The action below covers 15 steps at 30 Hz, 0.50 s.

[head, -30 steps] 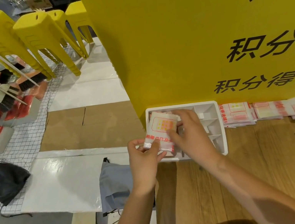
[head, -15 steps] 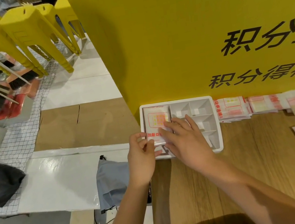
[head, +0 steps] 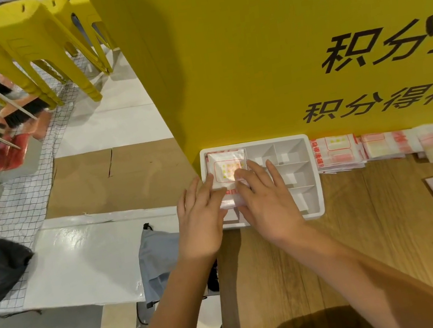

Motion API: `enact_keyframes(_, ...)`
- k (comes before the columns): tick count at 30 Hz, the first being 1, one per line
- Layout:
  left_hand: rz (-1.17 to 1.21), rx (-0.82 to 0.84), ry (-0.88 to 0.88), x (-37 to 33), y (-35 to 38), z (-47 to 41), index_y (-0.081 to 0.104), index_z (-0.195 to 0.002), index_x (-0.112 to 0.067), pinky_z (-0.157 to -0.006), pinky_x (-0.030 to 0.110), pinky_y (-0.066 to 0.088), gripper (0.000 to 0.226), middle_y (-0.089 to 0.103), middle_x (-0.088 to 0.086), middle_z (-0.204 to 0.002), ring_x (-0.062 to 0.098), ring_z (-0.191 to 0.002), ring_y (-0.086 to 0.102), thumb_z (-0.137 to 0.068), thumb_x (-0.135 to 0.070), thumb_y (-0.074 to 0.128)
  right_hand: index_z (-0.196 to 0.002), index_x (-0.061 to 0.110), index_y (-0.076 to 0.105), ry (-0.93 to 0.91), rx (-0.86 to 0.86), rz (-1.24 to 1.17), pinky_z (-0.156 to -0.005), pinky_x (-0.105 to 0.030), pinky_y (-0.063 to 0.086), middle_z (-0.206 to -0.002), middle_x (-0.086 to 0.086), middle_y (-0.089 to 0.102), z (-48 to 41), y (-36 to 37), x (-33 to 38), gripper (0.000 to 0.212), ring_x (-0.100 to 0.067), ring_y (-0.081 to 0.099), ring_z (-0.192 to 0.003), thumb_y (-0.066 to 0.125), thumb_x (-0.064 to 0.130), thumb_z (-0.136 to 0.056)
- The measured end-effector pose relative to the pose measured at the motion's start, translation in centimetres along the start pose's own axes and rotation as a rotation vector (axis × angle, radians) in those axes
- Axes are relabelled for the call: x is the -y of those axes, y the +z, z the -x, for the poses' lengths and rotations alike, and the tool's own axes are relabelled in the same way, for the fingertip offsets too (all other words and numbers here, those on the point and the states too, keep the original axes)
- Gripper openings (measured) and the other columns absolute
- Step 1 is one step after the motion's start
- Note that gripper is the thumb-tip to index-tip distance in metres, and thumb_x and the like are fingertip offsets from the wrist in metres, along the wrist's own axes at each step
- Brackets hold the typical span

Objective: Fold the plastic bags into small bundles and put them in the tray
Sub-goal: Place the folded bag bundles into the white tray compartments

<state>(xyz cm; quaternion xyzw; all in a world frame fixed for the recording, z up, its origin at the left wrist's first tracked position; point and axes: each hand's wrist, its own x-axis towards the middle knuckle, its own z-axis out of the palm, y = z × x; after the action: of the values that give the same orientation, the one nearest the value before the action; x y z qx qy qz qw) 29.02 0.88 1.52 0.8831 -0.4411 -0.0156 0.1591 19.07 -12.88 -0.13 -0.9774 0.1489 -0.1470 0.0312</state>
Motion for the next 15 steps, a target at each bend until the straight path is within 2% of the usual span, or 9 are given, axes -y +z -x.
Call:
enact_keyframes(5, -0.044, 0.068, 0.034, 0.5, -0.4, -1.0, 0.063, -0.12, -0.017, -0.118, 0.054, 0.013, 0.028, 0.046, 0.007, -0.152, 0.034, -0.147, 0.029, -0.092, -0.017, 0.067, -0.115, 0.009, 0.068, -0.03, 0.046, -0.05, -0.118, -0.056, 0.026, -0.143, -0.012, 0.056, -0.6, 0.0, -1.0, 0.042, -0.032, 0.038, -0.144, 0.078, 0.034, -0.082)
enact_keyframes(8, -0.076, 0.129, 0.011, 0.2, -0.4, -1.6, 0.055, -0.133, -0.017, -0.12, 0.054, 0.008, 0.039, 0.042, 0.006, -0.155, 0.034, -0.148, 0.025, -0.095, -0.018, 0.064, -0.118, 0.01, 0.066, -0.013, 0.053, 0.009, -0.118, -0.058, 0.022, -0.138, -0.013, 0.06, -1.0, 0.0, -0.7, 0.045, -0.036, 0.039, -0.143, 0.078, 0.035, -0.082)
enact_keyframes(11, -0.127, 0.187, 0.006, 0.0, -0.3, -1.8, 0.05, -0.141, -0.016, -0.118, 0.057, 0.019, 0.054, 0.041, 0.006, -0.155, 0.038, -0.145, 0.029, -0.091, -0.015, 0.07, -0.123, 0.012, 0.065, -0.014, 0.116, 0.046, -0.119, -0.059, 0.019, -0.136, -0.013, 0.06, -1.5, 0.4, -0.5, 0.05, -0.037, 0.036, -0.144, 0.079, 0.034, -0.08)
enact_keyframes(13, -0.172, 0.19, 0.008, -0.1, -0.3, -1.9, 0.057, -0.134, -0.013, -0.108, 0.057, 0.037, 0.063, 0.053, 0.009, -0.145, 0.039, -0.133, 0.046, -0.077, -0.013, 0.084, -0.124, 0.013, 0.065, -0.003, 0.142, 0.039, -0.119, -0.058, 0.018, -0.137, -0.013, 0.059, -1.6, 0.4, -0.5, 0.051, -0.036, 0.037, -0.144, 0.079, 0.035, -0.08)
enact_keyframes(15, -0.158, 0.182, -0.006, -0.3, -0.3, -1.9, 0.062, -0.126, -0.011, -0.1, 0.056, 0.045, 0.07, 0.059, 0.012, -0.135, 0.039, -0.124, 0.053, -0.063, -0.011, 0.092, -0.125, 0.013, 0.065, -0.006, 0.14, 0.005, -0.119, -0.057, 0.02, -0.139, -0.013, 0.058, -1.2, 0.1, -0.5, 0.049, -0.036, 0.038, -0.143, 0.076, 0.034, -0.082)
